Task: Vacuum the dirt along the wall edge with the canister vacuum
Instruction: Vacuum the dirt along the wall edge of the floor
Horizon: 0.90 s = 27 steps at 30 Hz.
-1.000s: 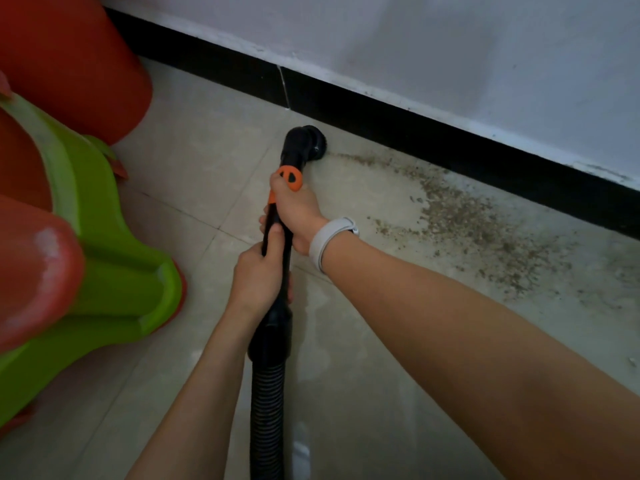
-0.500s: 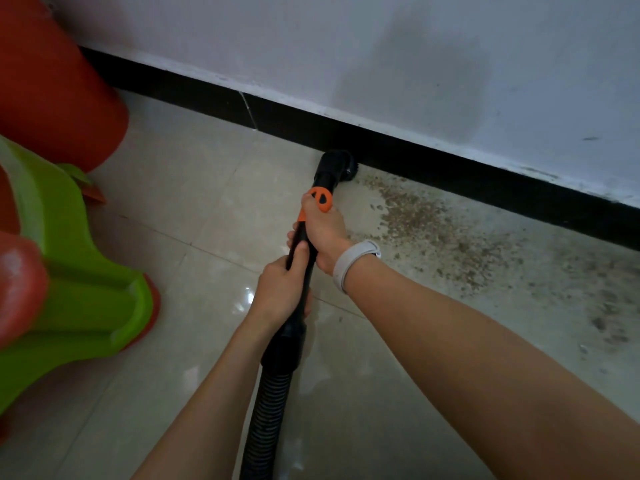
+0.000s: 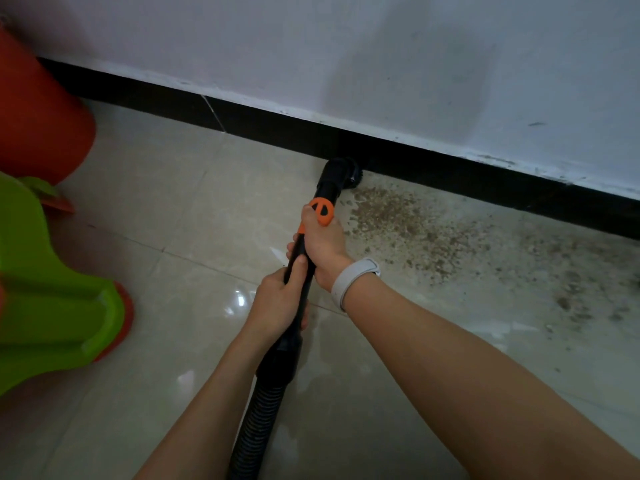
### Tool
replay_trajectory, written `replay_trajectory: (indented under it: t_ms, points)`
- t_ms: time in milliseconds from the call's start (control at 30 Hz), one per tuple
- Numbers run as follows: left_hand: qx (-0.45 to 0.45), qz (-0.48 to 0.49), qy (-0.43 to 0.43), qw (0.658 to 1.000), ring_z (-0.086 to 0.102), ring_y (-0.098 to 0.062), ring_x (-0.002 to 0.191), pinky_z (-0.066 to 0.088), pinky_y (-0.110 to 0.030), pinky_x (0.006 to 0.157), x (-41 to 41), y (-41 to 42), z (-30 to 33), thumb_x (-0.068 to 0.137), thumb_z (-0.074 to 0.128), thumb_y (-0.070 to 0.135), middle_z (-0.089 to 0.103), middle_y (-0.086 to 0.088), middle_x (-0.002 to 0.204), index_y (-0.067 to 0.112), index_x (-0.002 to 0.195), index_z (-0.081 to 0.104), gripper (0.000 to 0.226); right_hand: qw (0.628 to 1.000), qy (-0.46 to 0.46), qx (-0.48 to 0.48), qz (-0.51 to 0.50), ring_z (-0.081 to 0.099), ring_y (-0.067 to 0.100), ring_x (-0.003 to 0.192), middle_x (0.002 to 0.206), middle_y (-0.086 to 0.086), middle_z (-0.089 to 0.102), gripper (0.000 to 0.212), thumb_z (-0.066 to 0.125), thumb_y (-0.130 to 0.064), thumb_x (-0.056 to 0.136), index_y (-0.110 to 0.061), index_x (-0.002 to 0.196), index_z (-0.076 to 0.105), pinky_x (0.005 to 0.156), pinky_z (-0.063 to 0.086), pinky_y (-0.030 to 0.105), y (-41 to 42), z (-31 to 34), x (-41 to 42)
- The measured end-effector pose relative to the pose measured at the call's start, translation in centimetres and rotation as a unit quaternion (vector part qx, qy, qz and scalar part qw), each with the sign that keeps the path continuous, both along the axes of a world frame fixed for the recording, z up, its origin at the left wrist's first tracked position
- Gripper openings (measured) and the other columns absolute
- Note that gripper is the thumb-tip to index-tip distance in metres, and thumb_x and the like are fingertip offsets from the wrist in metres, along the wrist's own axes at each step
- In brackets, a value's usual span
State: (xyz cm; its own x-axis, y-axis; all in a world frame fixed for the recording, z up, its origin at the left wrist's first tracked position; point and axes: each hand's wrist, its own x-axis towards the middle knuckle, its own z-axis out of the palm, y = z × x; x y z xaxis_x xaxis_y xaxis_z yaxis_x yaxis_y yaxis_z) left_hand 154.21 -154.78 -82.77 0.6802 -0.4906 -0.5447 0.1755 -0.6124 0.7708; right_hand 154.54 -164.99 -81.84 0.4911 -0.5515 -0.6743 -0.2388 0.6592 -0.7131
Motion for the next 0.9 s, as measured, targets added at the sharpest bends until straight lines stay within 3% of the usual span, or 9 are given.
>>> replay_trajectory:
  t_ms: [133,267,433,667,900]
  points:
    - [-0.003,-0.018,0.005,1.000,0.053,-0.020,0.038,0.040,-0.020,0.039,-0.8,-0.3,-0.1,0.095,0.036,0.051,0.054,-0.009,0.045,0.006,0.073,0.054,0.053,1.000,0.010,0.003,-0.010,0.049,0.018,0.042,0.058,0.007,0.048,0.024,0.048,-0.026,0.097,-0.009,0.080,0.048,0.045,0.047,0.028,-0.4,0.1,-1.1]
    - [-0.003,-0.036,0.006,0.999,0.053,-0.020,0.040,0.042,-0.022,0.040,-1.5,-0.7,-0.2,0.095,0.036,0.051,0.055,-0.009,0.046,0.009,0.072,0.055,0.051,1.000,0.004,-0.001,-0.029,0.047,0.020,0.043,0.057,0.007,0.046,0.029,0.047,-0.023,0.097,-0.011,0.071,0.047,0.048,0.046,0.031,-0.9,0.2,-2.3]
    - [0.001,-0.069,0.001,0.998,0.054,-0.020,0.043,0.043,-0.027,0.047,-2.6,-1.5,-0.5,0.095,0.036,0.052,0.056,-0.009,0.050,0.012,0.069,0.056,0.051,0.998,0.008,0.002,-0.061,0.047,0.020,0.045,0.058,0.007,0.046,0.027,0.047,-0.022,0.097,-0.010,0.073,0.046,0.048,0.047,0.031,-1.7,0.1,-4.3]
    - [-0.008,-0.107,0.011,0.994,0.053,-0.018,0.039,0.040,-0.020,0.040,-4.6,-2.8,-0.8,0.094,0.039,0.050,0.055,-0.006,0.047,0.008,0.075,0.056,0.049,0.996,0.007,0.002,-0.090,0.051,0.018,0.044,0.062,0.007,0.050,0.016,0.048,-0.025,0.097,-0.011,0.089,0.047,0.045,0.048,0.029,-2.9,-0.3,-7.5]
    - [-0.003,-0.148,-0.021,0.989,0.054,-0.017,0.039,0.042,-0.023,0.044,-6.1,-4.2,-0.8,0.095,0.040,0.048,0.056,-0.006,0.047,0.011,0.070,0.054,0.047,0.992,-0.009,0.008,-0.125,0.052,0.018,0.045,0.062,0.006,0.050,0.016,0.048,-0.025,0.097,-0.013,0.086,0.047,0.048,0.050,0.030,-3.9,-0.2,-10.0]
